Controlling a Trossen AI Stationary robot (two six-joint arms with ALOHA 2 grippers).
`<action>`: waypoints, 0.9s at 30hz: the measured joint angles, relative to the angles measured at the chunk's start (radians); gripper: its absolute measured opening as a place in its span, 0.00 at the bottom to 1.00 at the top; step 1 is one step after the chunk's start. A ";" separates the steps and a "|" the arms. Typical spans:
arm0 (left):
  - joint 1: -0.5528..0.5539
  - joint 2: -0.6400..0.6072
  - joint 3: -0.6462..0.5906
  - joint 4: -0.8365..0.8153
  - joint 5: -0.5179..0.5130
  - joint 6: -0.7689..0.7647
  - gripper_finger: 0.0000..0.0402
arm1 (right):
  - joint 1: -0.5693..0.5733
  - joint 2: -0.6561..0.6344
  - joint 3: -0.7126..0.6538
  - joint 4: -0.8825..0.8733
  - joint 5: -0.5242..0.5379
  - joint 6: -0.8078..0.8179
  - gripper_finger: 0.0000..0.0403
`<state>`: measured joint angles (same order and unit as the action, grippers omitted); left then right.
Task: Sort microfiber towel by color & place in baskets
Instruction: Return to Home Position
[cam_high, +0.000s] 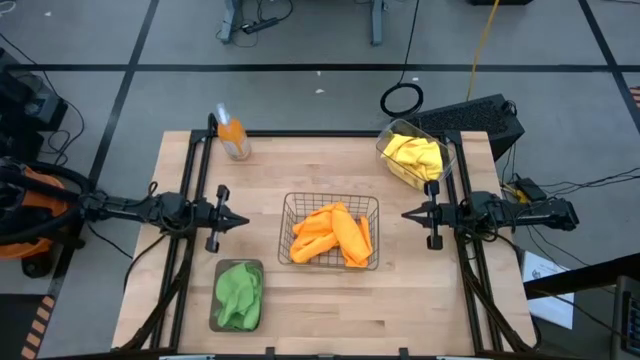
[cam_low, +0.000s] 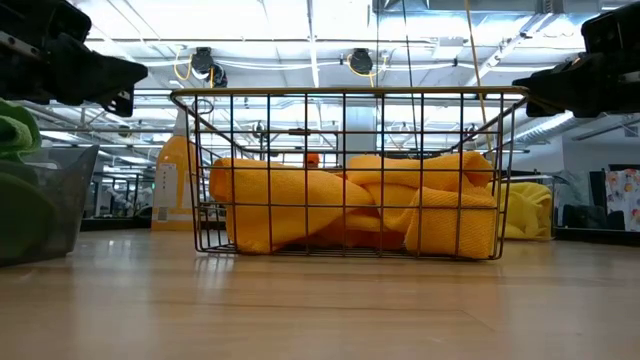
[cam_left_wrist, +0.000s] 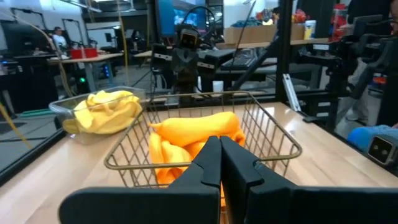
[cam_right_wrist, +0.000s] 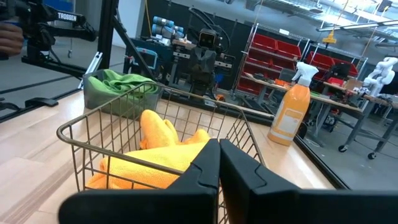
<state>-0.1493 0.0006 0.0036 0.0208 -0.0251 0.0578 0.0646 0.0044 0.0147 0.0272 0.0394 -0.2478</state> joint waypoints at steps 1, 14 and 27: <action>0.000 0.000 0.000 0.000 -0.007 0.000 0.00 | 0.000 0.001 0.000 0.000 0.003 0.000 0.00; 0.000 0.000 0.000 0.004 -0.058 0.000 0.02 | 0.000 0.002 0.000 0.000 0.011 0.000 0.00; 0.000 0.000 0.000 0.003 -0.058 0.001 0.02 | 0.000 0.003 0.000 -0.001 0.011 0.000 0.00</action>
<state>-0.1497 0.0006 0.0040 0.0241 -0.0834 0.0586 0.0647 0.0070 0.0147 0.0265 0.0505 -0.2478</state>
